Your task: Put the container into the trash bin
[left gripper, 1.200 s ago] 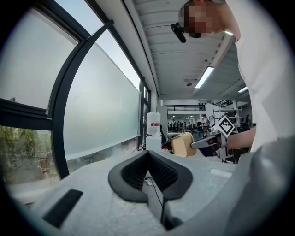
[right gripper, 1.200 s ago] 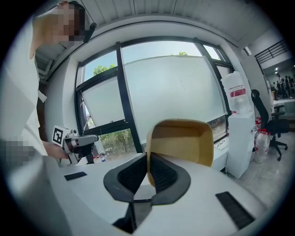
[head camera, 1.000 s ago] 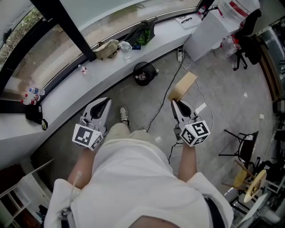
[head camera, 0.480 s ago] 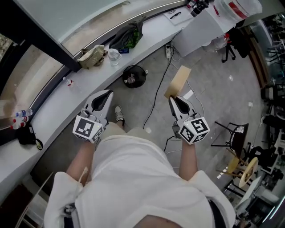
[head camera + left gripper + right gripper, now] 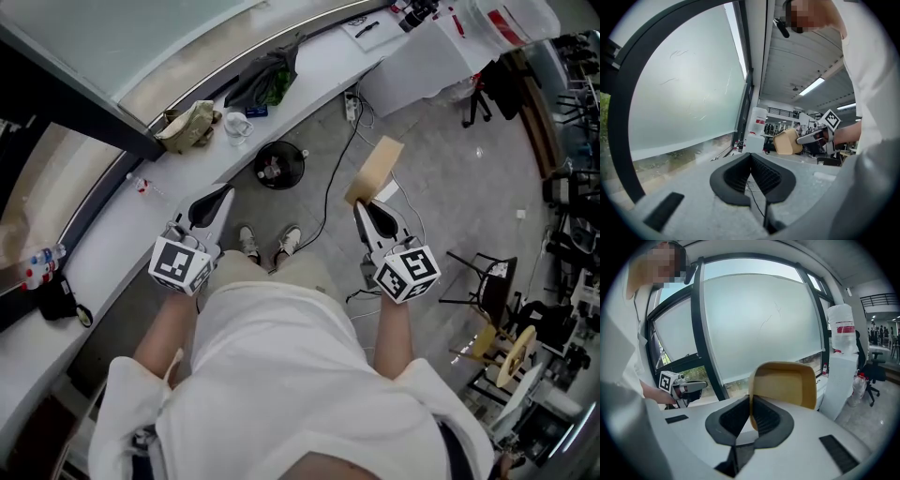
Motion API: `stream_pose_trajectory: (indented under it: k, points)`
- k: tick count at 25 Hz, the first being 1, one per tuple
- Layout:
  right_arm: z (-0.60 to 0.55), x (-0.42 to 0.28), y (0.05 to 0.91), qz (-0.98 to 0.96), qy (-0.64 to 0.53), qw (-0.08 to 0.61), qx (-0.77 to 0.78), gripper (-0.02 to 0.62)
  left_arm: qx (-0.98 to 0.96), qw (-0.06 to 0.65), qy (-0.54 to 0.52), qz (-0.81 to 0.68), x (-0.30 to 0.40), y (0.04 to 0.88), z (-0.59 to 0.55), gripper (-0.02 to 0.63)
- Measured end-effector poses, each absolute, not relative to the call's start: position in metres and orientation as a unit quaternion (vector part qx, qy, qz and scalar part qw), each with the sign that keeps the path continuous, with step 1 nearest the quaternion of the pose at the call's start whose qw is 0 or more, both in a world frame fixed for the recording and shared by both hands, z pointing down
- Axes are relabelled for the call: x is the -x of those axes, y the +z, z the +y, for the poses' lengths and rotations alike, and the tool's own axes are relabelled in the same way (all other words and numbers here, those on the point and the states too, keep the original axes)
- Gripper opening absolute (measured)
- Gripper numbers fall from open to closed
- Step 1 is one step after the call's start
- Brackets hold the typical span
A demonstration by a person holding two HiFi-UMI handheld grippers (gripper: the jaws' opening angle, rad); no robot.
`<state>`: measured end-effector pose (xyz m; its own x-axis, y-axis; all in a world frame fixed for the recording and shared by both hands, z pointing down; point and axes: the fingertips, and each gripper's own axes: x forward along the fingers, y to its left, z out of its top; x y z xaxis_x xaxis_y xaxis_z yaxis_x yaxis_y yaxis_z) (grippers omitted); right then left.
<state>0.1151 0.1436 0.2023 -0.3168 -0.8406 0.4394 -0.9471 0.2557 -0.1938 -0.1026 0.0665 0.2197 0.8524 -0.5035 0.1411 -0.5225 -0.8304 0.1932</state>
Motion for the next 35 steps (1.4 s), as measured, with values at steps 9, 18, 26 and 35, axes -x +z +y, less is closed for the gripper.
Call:
stream_pose_trajectory:
  k: [9,18,26,35]
  points:
    - [0.097,-0.125,0.201,-0.808,0.193,0.13,-0.542,0.025,-0.951,0.101,0.049,-0.287,0.082,0.213,0.045,0.017]
    - [0.072,-0.156,0.238,-0.815,0.233,0.131,-0.515,0.025,-0.944,0.11,0.068,-0.304,0.04,0.235,0.022,0.017]
    - [0.051,-0.162,0.327,-0.823,0.271,0.165,-0.471,0.025,-0.925,0.135,0.093,-0.342,0.025,0.299,-0.002,0.017]
    - [0.05,-0.132,0.47,-0.811,0.344,0.167,-0.443,0.025,-0.917,0.141,0.09,-0.362,0.021,0.387,-0.015,0.017]
